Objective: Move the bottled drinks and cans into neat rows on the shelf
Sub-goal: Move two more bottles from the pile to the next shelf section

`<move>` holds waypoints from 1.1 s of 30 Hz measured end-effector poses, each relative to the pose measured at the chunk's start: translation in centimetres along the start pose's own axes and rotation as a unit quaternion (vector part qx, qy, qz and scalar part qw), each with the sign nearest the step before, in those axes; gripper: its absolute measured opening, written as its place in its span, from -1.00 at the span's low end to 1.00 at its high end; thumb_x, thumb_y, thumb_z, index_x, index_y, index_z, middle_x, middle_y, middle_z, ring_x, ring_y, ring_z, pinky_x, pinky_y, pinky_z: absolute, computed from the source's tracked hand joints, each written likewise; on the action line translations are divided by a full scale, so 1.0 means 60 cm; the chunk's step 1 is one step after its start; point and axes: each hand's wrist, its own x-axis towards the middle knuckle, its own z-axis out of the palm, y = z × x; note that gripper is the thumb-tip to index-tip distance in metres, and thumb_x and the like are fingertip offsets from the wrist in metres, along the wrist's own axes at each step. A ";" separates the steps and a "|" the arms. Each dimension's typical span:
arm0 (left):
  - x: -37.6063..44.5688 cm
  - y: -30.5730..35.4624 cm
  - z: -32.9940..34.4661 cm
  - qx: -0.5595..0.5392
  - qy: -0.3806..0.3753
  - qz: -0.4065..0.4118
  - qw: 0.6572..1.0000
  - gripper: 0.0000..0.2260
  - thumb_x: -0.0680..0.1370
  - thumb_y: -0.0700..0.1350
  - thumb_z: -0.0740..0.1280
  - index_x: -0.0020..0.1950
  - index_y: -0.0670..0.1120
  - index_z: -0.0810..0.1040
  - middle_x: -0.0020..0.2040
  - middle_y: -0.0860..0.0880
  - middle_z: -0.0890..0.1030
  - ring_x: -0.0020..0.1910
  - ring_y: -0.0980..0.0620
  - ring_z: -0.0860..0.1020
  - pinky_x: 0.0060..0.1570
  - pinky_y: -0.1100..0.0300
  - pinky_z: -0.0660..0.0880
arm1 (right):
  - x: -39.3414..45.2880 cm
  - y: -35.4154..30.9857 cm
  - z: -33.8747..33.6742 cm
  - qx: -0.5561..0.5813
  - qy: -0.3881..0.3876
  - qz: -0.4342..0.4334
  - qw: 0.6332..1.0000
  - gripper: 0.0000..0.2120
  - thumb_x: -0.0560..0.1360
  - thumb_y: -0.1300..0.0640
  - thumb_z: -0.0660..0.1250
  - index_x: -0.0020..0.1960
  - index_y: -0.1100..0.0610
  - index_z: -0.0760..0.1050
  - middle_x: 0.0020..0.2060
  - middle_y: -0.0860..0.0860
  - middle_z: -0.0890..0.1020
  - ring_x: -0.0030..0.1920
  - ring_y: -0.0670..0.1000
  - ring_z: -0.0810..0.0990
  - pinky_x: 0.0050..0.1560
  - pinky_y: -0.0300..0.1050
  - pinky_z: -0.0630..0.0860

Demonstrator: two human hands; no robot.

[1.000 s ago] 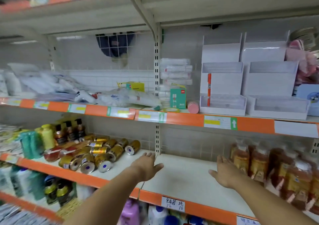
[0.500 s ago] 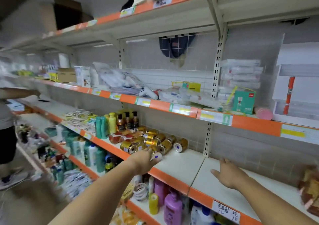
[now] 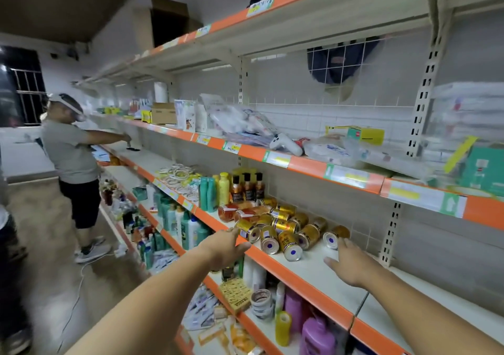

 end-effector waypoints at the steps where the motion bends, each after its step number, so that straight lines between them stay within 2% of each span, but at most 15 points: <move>1: 0.004 -0.009 0.000 -0.001 -0.002 -0.008 1.000 -0.31 0.64 0.31 0.08 0.57 -0.18 0.22 0.51 -0.21 0.39 0.40 -0.20 0.44 0.29 -0.02 0.43 | 0.015 -0.008 0.003 0.001 0.000 -0.009 1.000 -0.24 0.63 -0.22 0.12 0.61 0.24 -0.02 0.60 0.15 0.10 0.58 0.13 0.12 0.52 -0.01 0.19; 10: 0.085 -0.053 -0.026 -0.041 0.005 -0.063 0.997 -0.26 0.65 0.29 0.10 0.64 -0.19 0.07 0.59 -0.18 0.27 0.53 -0.19 0.31 0.46 -0.04 0.31 | 0.174 -0.070 0.017 0.005 -0.005 -0.057 0.998 -0.23 0.63 -0.24 0.11 0.62 0.20 -0.05 0.61 0.14 0.04 0.60 0.13 0.05 0.56 0.06 0.13; 16: 0.149 -0.065 -0.044 -0.015 0.010 -0.078 0.997 -0.26 0.65 0.30 0.07 0.65 -0.17 0.04 0.63 -0.17 0.18 0.57 -0.17 0.24 0.47 -0.01 0.27 | 0.279 -0.099 0.011 0.002 -0.011 -0.088 0.996 -0.24 0.63 -0.23 0.11 0.62 0.21 -0.03 0.61 0.13 0.06 0.60 0.12 0.08 0.56 0.05 0.14; 21: 0.202 -0.075 -0.049 -0.005 0.015 -0.086 0.996 -0.31 0.66 0.28 0.07 0.62 -0.17 0.15 0.57 -0.18 0.32 0.48 -0.19 0.36 0.39 -0.02 0.36 | 0.349 -0.108 0.018 0.005 -0.029 -0.114 0.993 -0.23 0.65 -0.22 0.08 0.62 0.25 -0.07 0.61 0.18 -0.02 0.60 0.15 0.06 0.56 0.05 0.12; 26: 0.251 -0.087 -0.043 0.007 0.009 -0.093 0.996 -0.27 0.65 0.31 0.05 0.65 -0.16 0.08 0.63 -0.15 0.18 0.55 -0.18 0.27 0.46 -0.02 0.28 | 0.412 -0.107 0.036 0.025 -0.046 -0.121 0.991 -0.24 0.65 -0.20 0.10 0.62 0.25 -0.07 0.61 0.19 0.01 0.59 0.16 0.10 0.54 0.05 0.16; 33: 0.300 -0.114 -0.026 0.004 0.008 -0.112 0.994 -0.17 0.57 0.41 0.02 0.63 -0.17 0.13 0.55 -0.18 0.35 0.46 -0.20 0.39 0.37 -0.02 0.38 | 0.470 -0.114 0.064 0.019 -0.059 -0.125 0.990 -0.26 0.64 -0.22 0.09 0.62 0.22 0.00 0.60 0.17 0.09 0.57 0.17 0.16 0.52 0.09 0.22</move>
